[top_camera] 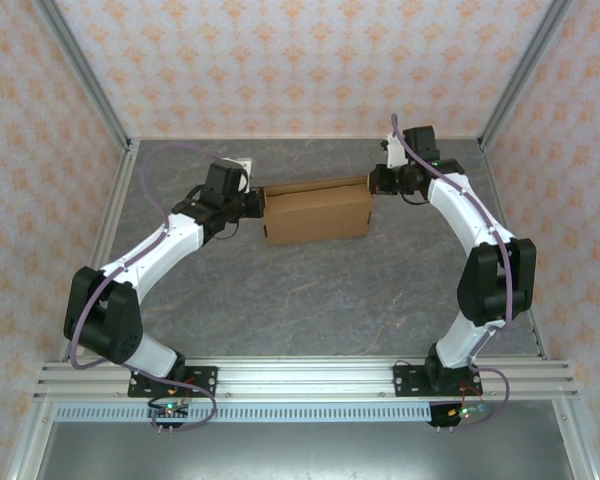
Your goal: Fold the paper box
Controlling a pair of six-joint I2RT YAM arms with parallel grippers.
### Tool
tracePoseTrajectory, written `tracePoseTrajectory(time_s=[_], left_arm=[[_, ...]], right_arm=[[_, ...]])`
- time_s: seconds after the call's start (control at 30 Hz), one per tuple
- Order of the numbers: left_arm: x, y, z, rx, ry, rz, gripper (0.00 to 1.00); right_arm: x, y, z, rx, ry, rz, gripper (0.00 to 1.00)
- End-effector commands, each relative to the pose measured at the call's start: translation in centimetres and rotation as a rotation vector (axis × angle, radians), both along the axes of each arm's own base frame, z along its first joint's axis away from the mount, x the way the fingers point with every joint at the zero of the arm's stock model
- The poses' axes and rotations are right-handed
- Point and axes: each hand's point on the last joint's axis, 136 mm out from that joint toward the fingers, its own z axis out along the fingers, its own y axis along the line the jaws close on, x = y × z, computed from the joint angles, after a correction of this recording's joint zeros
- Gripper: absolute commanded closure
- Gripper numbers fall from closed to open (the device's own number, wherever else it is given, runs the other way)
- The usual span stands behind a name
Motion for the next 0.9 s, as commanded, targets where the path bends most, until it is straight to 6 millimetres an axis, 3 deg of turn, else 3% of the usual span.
tracePoseTrajectory(time_s=[0.0,0.27,0.5,0.87], left_arm=[[-2.5,3.7,-3.4,0.089,0.165,0.095,1.00],[-2.9,4.9,-2.1,0.141,0.163,0.109,1.00],[-3.4,6.0,-2.3,0.191,0.174,0.158,1.00],[-4.0,5.1,-2.2,0.133,0.204,0.215,1.00]], right_arm=[[-1.8,-3.2,-3.7,-0.140,0.137,-0.082,0.99],[-1.6,-3.1,-4.1,-0.126,0.164,-0.102,0.99],[-1.4,-3.2,-3.8,-0.120,0.169,-0.118,0.99],[-1.4,-3.0,-3.6,-0.114,0.170,-0.136,0.99]])
